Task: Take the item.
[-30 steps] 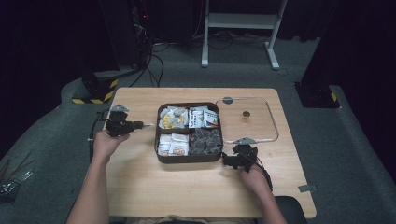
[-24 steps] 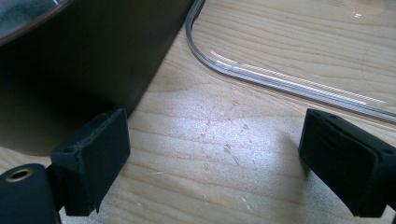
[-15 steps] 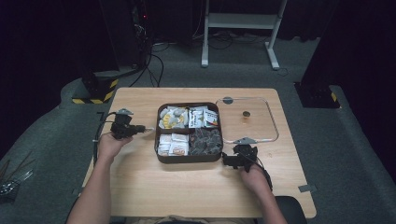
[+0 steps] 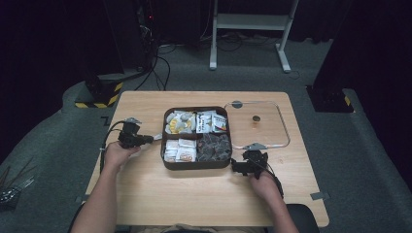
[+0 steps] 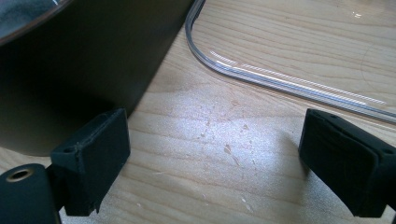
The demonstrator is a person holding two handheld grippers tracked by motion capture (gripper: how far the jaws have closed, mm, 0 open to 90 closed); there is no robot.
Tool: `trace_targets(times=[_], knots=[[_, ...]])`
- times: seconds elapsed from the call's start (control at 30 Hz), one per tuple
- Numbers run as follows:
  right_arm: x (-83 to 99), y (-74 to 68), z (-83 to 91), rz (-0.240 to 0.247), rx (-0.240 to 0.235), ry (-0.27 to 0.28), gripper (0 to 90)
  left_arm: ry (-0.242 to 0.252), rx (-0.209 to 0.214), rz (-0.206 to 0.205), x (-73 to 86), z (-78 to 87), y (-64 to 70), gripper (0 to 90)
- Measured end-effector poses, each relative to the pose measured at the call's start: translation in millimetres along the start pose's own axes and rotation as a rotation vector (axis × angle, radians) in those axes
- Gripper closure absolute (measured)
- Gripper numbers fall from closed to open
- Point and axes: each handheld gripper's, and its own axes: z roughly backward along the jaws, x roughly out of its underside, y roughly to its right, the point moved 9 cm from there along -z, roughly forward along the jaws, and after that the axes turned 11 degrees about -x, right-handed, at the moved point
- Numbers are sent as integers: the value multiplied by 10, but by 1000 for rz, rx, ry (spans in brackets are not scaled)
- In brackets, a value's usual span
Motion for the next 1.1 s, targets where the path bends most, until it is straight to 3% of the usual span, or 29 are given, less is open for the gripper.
trace_targets(times=[0.17, 0.27, 0.7, 1.1], knots=[[0, 0, 0, 0, 0, 0, 86, 6, 17, 5, -7, 15, 20, 725], [0, 0, 0, 0, 0, 0, 86, 17, 5, 9, -16, 40, -5, 700], [0, 0, 0, 0, 0, 0, 86, 84, -97, 10, -2, 218, -214, 532], [1, 0, 0, 0, 0, 0, 86, 77, -149, 37, 130, 230, -405, 494]])
